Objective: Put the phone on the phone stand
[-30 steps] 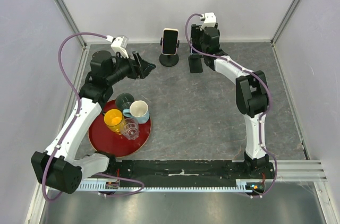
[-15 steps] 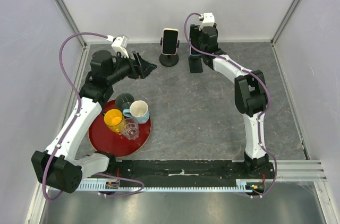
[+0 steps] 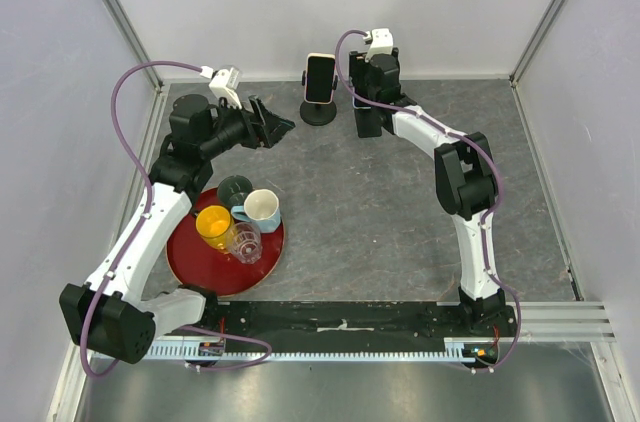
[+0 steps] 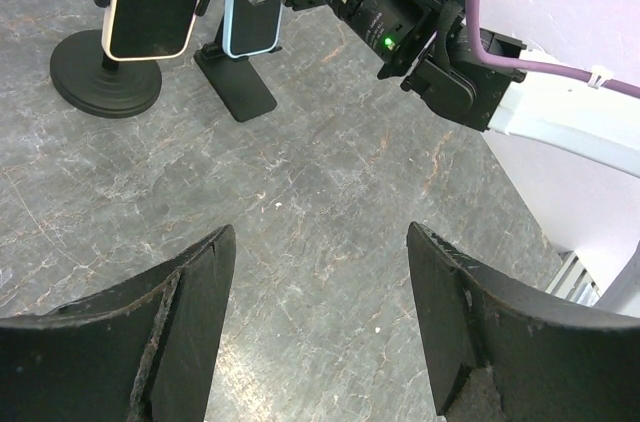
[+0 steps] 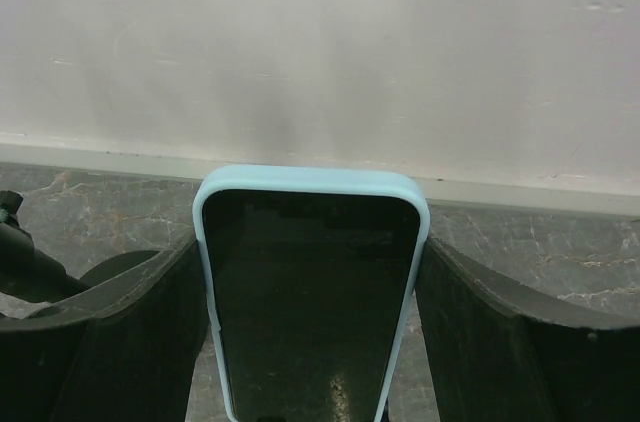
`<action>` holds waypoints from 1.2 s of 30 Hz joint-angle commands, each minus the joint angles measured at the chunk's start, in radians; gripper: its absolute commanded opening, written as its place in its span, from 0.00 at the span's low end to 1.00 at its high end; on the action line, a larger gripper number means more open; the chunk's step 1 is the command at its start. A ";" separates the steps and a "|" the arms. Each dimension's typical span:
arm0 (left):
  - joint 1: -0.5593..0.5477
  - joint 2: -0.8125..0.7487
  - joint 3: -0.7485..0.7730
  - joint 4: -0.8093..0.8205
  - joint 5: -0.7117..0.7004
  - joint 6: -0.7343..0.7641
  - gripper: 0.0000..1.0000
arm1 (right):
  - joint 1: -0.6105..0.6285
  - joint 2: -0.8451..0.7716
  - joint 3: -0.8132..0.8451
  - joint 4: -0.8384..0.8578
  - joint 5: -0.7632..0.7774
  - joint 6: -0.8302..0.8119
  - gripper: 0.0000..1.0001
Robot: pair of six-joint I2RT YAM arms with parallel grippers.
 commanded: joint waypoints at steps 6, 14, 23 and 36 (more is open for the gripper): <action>0.006 -0.004 0.013 0.043 0.027 -0.032 0.75 | 0.000 -0.030 0.062 0.065 0.025 -0.056 0.00; 0.007 -0.007 0.011 0.043 0.023 -0.032 0.75 | 0.001 -0.026 0.085 0.036 0.040 -0.076 0.00; 0.007 -0.014 0.011 0.045 0.019 -0.028 0.75 | 0.000 -0.006 0.073 0.031 0.037 -0.058 0.00; 0.007 -0.004 0.008 0.052 0.041 -0.042 0.75 | 0.001 0.023 0.105 -0.002 0.094 -0.030 0.28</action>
